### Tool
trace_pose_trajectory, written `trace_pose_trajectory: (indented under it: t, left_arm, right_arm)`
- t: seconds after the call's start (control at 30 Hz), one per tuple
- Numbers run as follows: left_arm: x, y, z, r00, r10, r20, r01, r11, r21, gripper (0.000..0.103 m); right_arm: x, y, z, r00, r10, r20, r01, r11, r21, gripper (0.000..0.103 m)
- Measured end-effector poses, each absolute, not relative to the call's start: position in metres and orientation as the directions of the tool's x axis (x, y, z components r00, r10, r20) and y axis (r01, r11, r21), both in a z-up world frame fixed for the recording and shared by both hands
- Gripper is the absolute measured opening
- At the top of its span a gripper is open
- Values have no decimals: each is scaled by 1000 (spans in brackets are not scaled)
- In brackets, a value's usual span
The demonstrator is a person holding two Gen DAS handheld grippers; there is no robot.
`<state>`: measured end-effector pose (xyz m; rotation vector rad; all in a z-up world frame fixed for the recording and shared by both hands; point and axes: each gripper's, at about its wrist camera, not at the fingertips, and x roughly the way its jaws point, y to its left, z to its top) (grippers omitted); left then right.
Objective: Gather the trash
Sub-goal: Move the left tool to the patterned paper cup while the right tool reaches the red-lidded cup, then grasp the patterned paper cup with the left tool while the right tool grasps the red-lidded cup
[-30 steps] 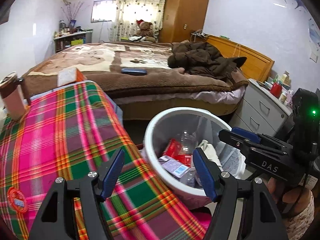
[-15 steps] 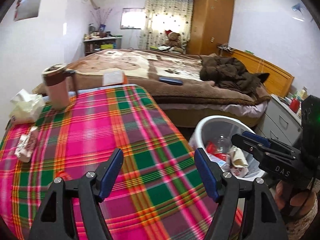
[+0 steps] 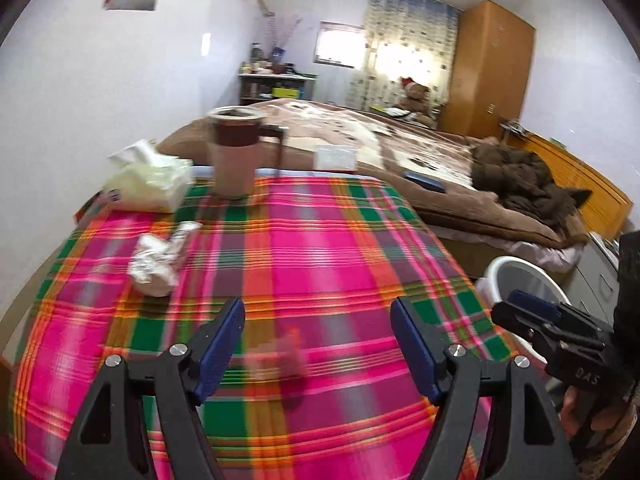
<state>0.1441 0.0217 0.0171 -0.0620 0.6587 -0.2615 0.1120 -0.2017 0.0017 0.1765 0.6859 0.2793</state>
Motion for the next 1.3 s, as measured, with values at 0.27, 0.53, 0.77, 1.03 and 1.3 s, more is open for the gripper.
trace_pose_trajectory:
  t: [0.27, 0.53, 0.77, 1.03, 1.3]
  left_arm:
    - [144, 78, 8, 772, -184, -609, 115, 982, -151, 77]
    - [158, 111, 1, 760, -163, -629, 77, 984, -162, 77]
    - [175, 128, -6, 744, -170, -646, 68, 981, -180, 78]
    - [203, 137, -16, 716, -181, -674, 65, 979, -194, 80]
    - [235, 140, -31, 672, -197, -714, 58, 975, -214, 80]
  right_arm:
    - [122, -155, -10, 672, 381, -635, -277, 924, 262, 56]
    - [131, -113, -18, 600, 451, -660, -380, 887, 261, 56]
    - [144, -85, -27, 544, 476, -691, -421, 867, 266, 66]
    - [164, -61, -37, 497, 448, -744, -432, 871, 236, 66]
    - [174, -71, -41, 490, 448, -748, -407, 876, 258, 56]
